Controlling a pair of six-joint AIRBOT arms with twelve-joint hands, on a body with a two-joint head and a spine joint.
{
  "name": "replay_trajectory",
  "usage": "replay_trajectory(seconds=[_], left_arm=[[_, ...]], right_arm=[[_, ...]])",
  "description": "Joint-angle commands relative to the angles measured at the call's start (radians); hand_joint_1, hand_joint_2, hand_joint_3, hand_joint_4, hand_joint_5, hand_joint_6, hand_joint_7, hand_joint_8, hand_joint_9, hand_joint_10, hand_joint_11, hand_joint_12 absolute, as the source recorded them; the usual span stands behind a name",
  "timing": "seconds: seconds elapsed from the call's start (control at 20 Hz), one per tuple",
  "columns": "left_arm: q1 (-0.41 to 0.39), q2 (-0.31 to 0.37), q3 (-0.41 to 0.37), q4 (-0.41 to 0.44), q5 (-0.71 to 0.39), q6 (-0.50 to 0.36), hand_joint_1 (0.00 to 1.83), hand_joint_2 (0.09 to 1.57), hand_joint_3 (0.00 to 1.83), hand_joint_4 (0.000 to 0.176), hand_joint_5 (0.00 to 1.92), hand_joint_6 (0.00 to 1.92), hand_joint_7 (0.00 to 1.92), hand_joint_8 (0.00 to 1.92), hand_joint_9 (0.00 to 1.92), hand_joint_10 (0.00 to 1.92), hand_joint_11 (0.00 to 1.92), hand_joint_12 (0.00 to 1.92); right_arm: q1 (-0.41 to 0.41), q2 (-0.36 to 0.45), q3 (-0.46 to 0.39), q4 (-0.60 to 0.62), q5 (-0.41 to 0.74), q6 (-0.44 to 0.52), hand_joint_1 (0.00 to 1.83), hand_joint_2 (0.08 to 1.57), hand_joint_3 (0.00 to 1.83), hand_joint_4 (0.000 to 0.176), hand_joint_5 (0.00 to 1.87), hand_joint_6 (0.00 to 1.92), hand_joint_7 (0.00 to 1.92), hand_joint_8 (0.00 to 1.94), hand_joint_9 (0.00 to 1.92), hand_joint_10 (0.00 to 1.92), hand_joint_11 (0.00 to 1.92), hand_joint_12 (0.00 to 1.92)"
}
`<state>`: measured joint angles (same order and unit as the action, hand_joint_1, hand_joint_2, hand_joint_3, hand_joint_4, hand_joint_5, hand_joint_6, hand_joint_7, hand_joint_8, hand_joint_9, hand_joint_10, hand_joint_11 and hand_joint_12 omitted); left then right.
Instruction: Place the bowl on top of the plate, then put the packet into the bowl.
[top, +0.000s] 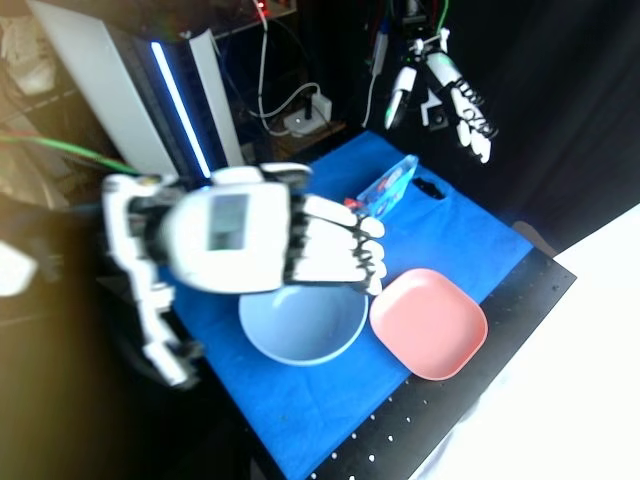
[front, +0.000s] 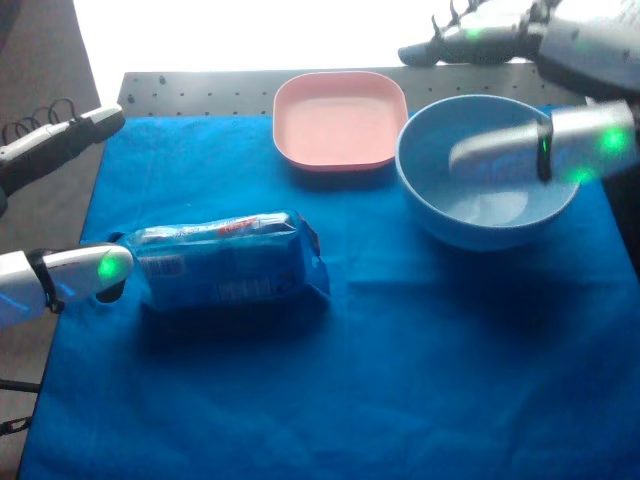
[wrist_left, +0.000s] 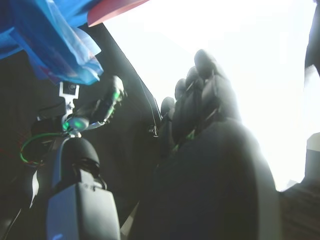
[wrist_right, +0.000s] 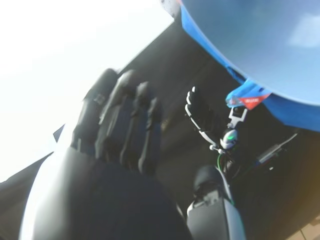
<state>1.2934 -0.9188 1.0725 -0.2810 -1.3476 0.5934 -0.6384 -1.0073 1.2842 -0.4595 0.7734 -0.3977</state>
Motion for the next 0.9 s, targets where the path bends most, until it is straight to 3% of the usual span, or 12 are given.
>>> replay_trajectory(seconds=[0.0, 0.1, 0.15, 0.2, 0.3, 0.35, 0.5, 0.6, 0.7, 0.75, 0.8, 0.85], left_arm=[[-0.001, -0.003, -0.001, -0.012, -0.127, -0.009, 0.58, 1.01, 0.00, 0.077, 0.17, 0.00, 0.16, 0.00, 0.11, 0.00, 0.00, 0.40], [0.002, -0.004, -0.003, -0.014, -0.129, -0.009, 0.56, 1.00, 0.00, 0.088, 0.17, 0.00, 0.15, 0.00, 0.10, 0.00, 0.00, 0.40], [0.002, -0.004, -0.003, -0.015, -0.128, -0.009, 0.57, 1.00, 0.00, 0.110, 0.17, 0.00, 0.15, 0.00, 0.10, 0.00, 0.00, 0.39], [0.002, -0.005, -0.004, -0.016, -0.127, -0.009, 0.57, 1.00, 0.00, 0.111, 0.17, 0.00, 0.16, 0.00, 0.10, 0.00, 0.00, 0.36], [0.002, -0.005, -0.004, -0.016, -0.127, -0.011, 0.60, 1.00, 0.00, 0.116, 0.17, 0.00, 0.14, 0.00, 0.07, 0.00, 0.00, 0.28], [0.002, -0.005, -0.004, -0.016, -0.127, -0.012, 0.59, 0.99, 0.00, 0.112, 0.17, 0.00, 0.13, 0.00, 0.07, 0.00, 0.00, 0.30], [0.002, -0.005, -0.004, -0.016, -0.126, -0.012, 0.57, 1.00, 0.00, 0.111, 0.16, 0.00, 0.15, 0.00, 0.09, 0.00, 0.00, 0.32], [0.002, -0.005, -0.005, -0.016, -0.125, -0.012, 0.59, 1.01, 0.00, 0.107, 0.16, 0.00, 0.14, 0.00, 0.09, 0.00, 0.00, 0.34], [0.002, -0.007, -0.004, -0.016, -0.125, -0.012, 0.61, 1.01, 0.00, 0.111, 0.16, 0.00, 0.14, 0.00, 0.10, 0.00, 0.00, 0.34], [0.002, -0.008, -0.004, -0.016, -0.126, -0.012, 0.61, 1.01, 0.00, 0.111, 0.16, 0.00, 0.14, 0.00, 0.10, 0.00, 0.00, 0.34], [0.002, -0.010, -0.004, -0.016, -0.127, -0.012, 0.56, 1.02, 0.00, 0.108, 0.15, 0.00, 0.13, 0.00, 0.09, 0.00, 0.00, 0.35], [0.002, -0.011, -0.003, -0.016, -0.126, -0.012, 0.56, 1.02, 0.00, 0.108, 0.15, 0.00, 0.13, 0.00, 0.09, 0.00, 0.00, 0.35]], right_arm=[[0.003, 0.012, -0.013, 0.039, 0.126, 0.002, 0.21, 0.94, 0.00, 0.052, 0.31, 0.00, 0.25, 0.00, 0.22, 0.00, 0.00, 0.77], [-0.028, 0.034, -0.033, 0.039, 0.128, 0.002, 0.34, 0.94, 0.00, 0.031, 0.28, 0.00, 0.23, 0.00, 0.19, 0.00, 0.00, 0.69], [-0.047, 0.039, -0.037, 0.039, 0.127, 0.002, 0.39, 0.92, 0.00, 0.019, 0.27, 0.00, 0.23, 0.00, 0.21, 0.01, 0.00, 0.76], [-0.065, 0.039, -0.037, 0.039, 0.127, 0.002, 0.42, 0.89, 0.00, 0.030, 0.29, 0.00, 0.24, 0.00, 0.23, 0.01, 0.00, 0.81], [-0.091, 0.039, -0.036, 0.039, 0.114, 0.002, 0.49, 0.87, 0.00, 0.027, 0.29, 0.00, 0.27, 0.01, 0.25, 0.01, 0.00, 0.72], [-0.106, 0.039, -0.033, 0.037, 0.098, 0.002, 0.51, 0.87, 0.00, 0.071, 0.27, 0.00, 0.27, 0.00, 0.28, 0.01, 0.00, 0.79], [-0.142, 0.022, -0.021, 0.029, 0.059, 0.002, 0.48, 0.88, 0.01, 0.062, 0.26, 0.00, 0.25, 0.00, 0.30, 0.00, 0.00, 0.85], [-0.145, 0.002, -0.006, -0.002, 0.018, 0.002, 0.54, 0.90, 0.01, 0.073, 0.19, 0.00, 0.18, 0.00, 0.27, 0.00, 0.00, 0.89], [-0.145, -0.026, 0.022, -0.023, -0.026, 0.003, 0.62, 0.94, 0.00, 0.042, 0.26, 0.00, 0.25, 0.00, 0.38, 0.01, 0.02, 1.08], [-0.145, -0.038, 0.032, -0.028, -0.038, 0.003, 0.62, 0.94, 0.00, 0.042, 0.26, 0.00, 0.25, 0.00, 0.38, 0.01, 0.02, 1.08], [-0.145, -0.056, 0.047, -0.035, -0.054, 0.003, 0.77, 0.96, 0.00, 0.026, 0.33, 0.00, 0.32, 0.00, 0.49, 0.01, 0.16, 1.00], [-0.144, -0.070, 0.058, -0.039, -0.061, 0.003, 0.77, 0.96, 0.00, 0.026, 0.33, 0.00, 0.32, 0.00, 0.49, 0.01, 0.16, 1.00]])
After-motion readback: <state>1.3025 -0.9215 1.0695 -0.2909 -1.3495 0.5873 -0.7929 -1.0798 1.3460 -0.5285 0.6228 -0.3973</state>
